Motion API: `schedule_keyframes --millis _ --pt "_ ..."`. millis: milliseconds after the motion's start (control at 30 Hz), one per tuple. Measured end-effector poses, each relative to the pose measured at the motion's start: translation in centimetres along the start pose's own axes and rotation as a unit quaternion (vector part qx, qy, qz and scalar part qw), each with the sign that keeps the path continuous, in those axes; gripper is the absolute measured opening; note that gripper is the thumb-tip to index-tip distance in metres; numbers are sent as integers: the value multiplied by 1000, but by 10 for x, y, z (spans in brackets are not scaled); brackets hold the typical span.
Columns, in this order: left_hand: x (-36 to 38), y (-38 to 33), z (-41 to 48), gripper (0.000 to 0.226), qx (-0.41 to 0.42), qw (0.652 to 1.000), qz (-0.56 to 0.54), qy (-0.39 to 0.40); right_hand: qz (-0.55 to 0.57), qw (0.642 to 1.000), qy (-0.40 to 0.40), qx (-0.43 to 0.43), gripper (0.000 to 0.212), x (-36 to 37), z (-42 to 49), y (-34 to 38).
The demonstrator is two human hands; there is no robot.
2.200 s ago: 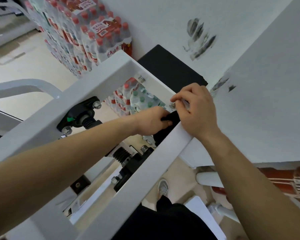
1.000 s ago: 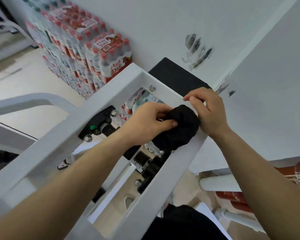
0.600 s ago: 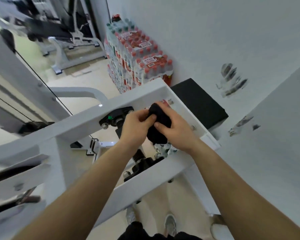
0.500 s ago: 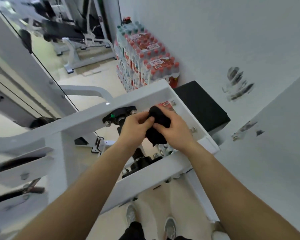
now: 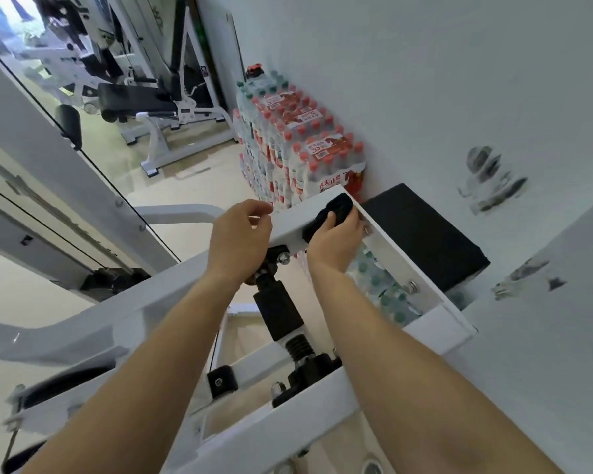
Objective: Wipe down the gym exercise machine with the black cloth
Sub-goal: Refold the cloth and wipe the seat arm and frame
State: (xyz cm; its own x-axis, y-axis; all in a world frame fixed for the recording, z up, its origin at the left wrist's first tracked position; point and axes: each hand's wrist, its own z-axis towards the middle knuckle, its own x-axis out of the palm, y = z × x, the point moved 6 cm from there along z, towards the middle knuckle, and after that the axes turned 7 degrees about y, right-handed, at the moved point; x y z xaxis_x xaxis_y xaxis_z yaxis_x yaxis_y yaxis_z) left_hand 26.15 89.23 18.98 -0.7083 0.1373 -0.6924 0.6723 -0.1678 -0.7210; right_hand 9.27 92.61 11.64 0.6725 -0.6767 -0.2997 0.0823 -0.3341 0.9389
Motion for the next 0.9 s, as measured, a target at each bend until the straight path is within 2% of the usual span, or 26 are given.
schedule_keyframes --millis 167,267,367,500,667,800,900 --pt "11 15 23 24 69 995 59 43 -19 994 -2 103 42 29 -4 -40" --pt "16 28 27 24 84 992 67 59 9 997 -25 78 32 33 -7 -30" --pt "17 37 29 25 82 993 50 66 13 997 -38 70 32 33 -16 -22" --pt "15 43 26 25 90 992 51 72 10 986 -4 169 33 33 -10 -30" --pt "13 49 17 25 97 992 42 68 -21 998 3 63 28 34 -18 -7" --pt "7 50 6 25 105 991 43 66 -66 993 79 65 27 31 -28 -14" --pt "1 51 -8 25 109 992 40 51 -59 993 102 -27 19 22 -41 0"
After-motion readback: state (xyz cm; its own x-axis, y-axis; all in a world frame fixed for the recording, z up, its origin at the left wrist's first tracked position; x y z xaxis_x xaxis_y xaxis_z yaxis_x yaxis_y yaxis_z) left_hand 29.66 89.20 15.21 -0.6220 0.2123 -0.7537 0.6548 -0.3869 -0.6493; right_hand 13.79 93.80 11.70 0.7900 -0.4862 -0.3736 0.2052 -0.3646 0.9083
